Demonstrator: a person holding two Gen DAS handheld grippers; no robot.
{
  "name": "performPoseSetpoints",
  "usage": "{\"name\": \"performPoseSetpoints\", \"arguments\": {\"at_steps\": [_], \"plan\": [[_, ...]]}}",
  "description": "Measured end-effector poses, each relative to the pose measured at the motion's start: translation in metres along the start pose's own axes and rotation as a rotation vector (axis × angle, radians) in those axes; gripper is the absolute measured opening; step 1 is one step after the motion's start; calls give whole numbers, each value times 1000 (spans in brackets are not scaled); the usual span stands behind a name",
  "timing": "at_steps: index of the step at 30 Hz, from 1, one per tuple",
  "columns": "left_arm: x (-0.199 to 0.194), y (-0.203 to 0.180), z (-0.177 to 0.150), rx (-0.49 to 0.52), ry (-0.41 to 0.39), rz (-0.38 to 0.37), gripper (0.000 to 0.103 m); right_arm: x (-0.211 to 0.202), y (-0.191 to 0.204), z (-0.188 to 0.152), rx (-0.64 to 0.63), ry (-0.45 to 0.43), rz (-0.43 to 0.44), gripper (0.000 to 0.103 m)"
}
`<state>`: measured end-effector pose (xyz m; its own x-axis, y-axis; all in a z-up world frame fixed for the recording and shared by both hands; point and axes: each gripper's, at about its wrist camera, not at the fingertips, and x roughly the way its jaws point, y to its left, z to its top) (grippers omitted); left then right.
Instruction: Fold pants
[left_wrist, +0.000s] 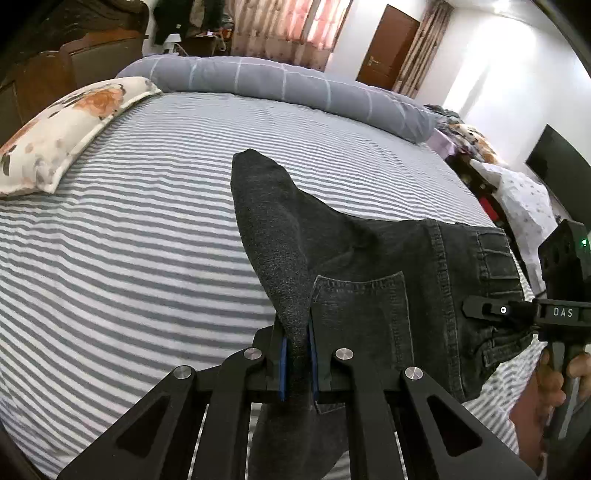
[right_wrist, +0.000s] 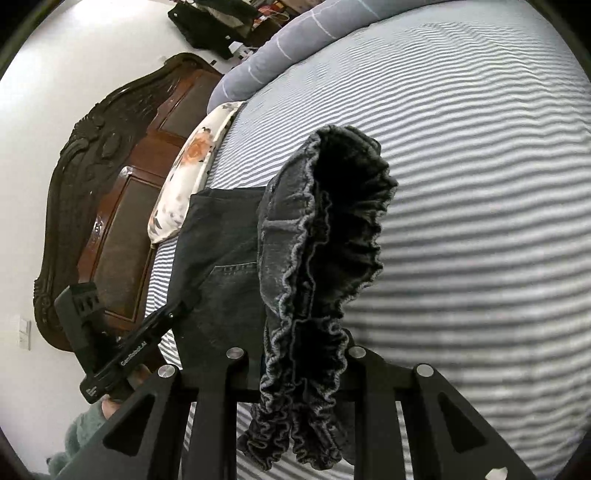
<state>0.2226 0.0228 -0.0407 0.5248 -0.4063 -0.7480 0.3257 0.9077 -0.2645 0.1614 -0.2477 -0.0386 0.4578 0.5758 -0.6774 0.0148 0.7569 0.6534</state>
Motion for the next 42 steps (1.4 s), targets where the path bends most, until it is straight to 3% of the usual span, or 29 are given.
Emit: {"name": "performPoseSetpoints", "arguments": {"at_steps": [10,18,23,28,34,38,42], "plan": [[32,41,27,-45,36,51,9,61,-2,41,14,49,-5,20],[63,64,16,-77,93,92,11,96,-24,50,7,85,-82,22],[76,82,2,-139,140,133,26,100,-33,43,-20,65,-197,37],[69,76,-19,-93,143,154,39,93,-31,26,-75,23,-270,53],[59,76,-49,-72,145,186,52,91,-25,9,-94,-2,-325,58],[44,75,-54,-86,139,238,53,82,-18,6,-74,-32,-348,58],[19,59,-59,-63,105,287,53,65,2,-4,-134,-62,-424,59]]}}
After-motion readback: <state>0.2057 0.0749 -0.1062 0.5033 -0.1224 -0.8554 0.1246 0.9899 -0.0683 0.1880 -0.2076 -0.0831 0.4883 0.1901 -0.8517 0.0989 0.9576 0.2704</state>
